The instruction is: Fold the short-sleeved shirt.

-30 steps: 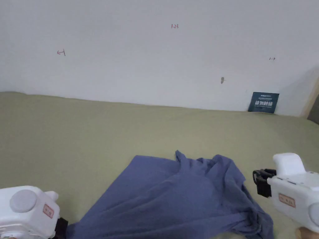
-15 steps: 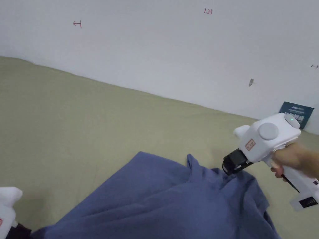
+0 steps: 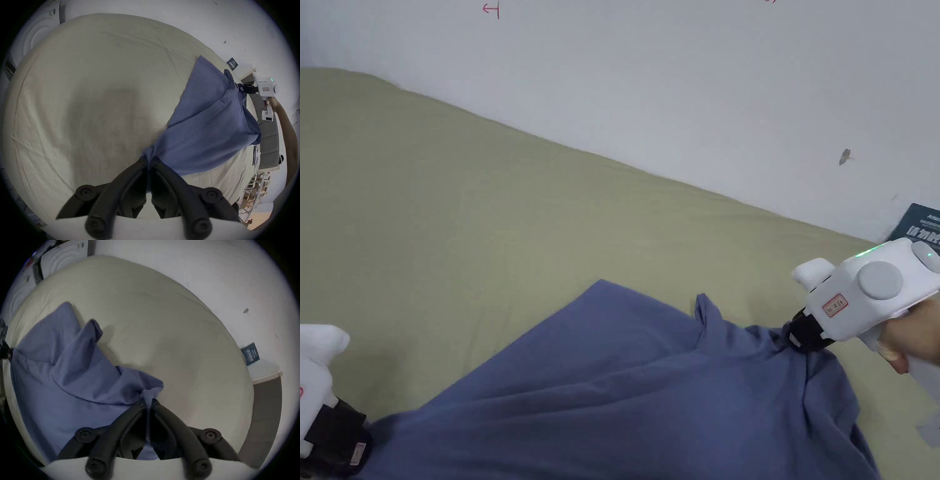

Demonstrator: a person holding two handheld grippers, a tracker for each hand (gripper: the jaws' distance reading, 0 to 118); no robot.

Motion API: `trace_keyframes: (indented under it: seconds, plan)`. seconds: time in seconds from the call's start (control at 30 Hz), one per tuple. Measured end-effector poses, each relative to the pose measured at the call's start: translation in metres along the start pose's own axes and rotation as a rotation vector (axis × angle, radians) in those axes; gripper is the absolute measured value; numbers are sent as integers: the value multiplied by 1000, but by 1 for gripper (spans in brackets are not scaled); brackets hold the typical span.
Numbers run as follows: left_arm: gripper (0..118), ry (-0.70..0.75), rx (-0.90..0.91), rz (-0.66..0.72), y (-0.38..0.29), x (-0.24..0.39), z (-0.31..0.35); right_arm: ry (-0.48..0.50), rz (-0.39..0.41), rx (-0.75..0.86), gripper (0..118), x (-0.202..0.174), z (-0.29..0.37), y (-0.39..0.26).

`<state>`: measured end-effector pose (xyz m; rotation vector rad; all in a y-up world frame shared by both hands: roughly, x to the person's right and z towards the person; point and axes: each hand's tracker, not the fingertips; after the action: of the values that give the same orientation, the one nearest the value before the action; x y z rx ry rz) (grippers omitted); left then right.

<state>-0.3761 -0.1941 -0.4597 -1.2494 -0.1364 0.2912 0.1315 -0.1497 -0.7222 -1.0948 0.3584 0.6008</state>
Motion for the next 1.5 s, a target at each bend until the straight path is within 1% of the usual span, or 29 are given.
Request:
trace_keyframes:
  seconds: [0.03, 0.07, 0.17, 0.2, 0.23, 0.27, 0.33, 0.4, 0.47, 0.53, 0.6, 0.67, 0.77, 0.8, 0.9, 0.93, 0.97, 1.03, 1.13, 1.17, 1.23, 1.27, 1.3, 1.33, 1.37, 1.5]
  plan:
    - [4, 4, 0, -2, 1, 2, 1, -16, -15, 10, 2, 1, 9, -1]
    - [4, 15, 5, -8, 1, 4, 2, -11, -42, 42, 2, 3, 21, -2]
    - [4, 22, 50, -15, 3, 10, 15, 51, -151, 132, 2, 13, 55, -6]
    - [4, 4, 65, -17, 6, 11, 21, 59, -166, 148, 2, 15, 64, -7]
    - [4, -8, 108, -8, 10, 13, 30, 28, -163, 182, 2, 18, 77, -7]
    - [4, -25, 141, -6, 15, 16, 41, 19, -185, 202, 2, 22, 89, -7]
    - [4, -52, 189, -32, 32, 23, 60, 15, -250, 249, 2, 30, 110, -5]
    - [4, -36, 224, -47, 54, 32, 80, -35, -285, 311, 2, 39, 132, -2]
    - [4, -27, 285, -67, 81, 43, 100, -33, -366, 360, 2, 52, 154, 2]
    - [4, -10, 345, -93, 109, 53, 116, -105, -382, 402, 2, 62, 174, 7]
    - [4, 9, 389, -108, 137, 63, 131, -143, -402, 447, 2, 71, 192, 10]
    - [4, 24, 433, -111, 166, 74, 145, -181, -439, 506, 2, 82, 209, 14]
    - [4, 82, 500, -140, 207, 88, 163, -266, -454, 585, 2, 94, 234, 17]
    - [4, 99, 526, -145, 218, 92, 167, -284, -470, 608, 2, 98, 242, 19]
    - [4, 100, 604, -145, 247, 100, 183, -383, -508, 718, 2, 108, 266, 22]
    - [4, 97, 596, -145, 255, 103, 187, -423, -510, 758, 2, 111, 274, 23]
    - [4, 92, 645, -139, 262, 105, 192, -441, -533, 777, 2, 115, 282, 26]
    - [4, 101, 702, -172, 274, 110, 202, -461, -553, 823, 2, 120, 296, 29]
    - [4, 119, 762, -160, 284, 126, 216, -508, -527, 901, 2, 124, 313, 35]
    - [4, 130, 761, -156, 288, 131, 220, -513, -529, 903, 2, 125, 318, 38]
    - [4, 139, 806, -166, 291, 138, 225, -526, -555, 924, 2, 128, 325, 41]
    - [4, 155, 837, -193, 292, 142, 229, -550, -564, 948, 2, 128, 328, 41]
    - [4, 159, 873, -190, 290, 145, 231, -542, -582, 975, 2, 129, 331, 42]
    - [4, 180, 877, -190, 293, 145, 233, -556, -587, 988, 2, 128, 333, 41]
    - [4, 188, 908, -197, 294, 147, 236, -571, -582, 1006, 2, 126, 335, 41]
    - [4, 212, 929, -215, 292, 155, 246, -586, -572, 1033, 2, 123, 339, 36]
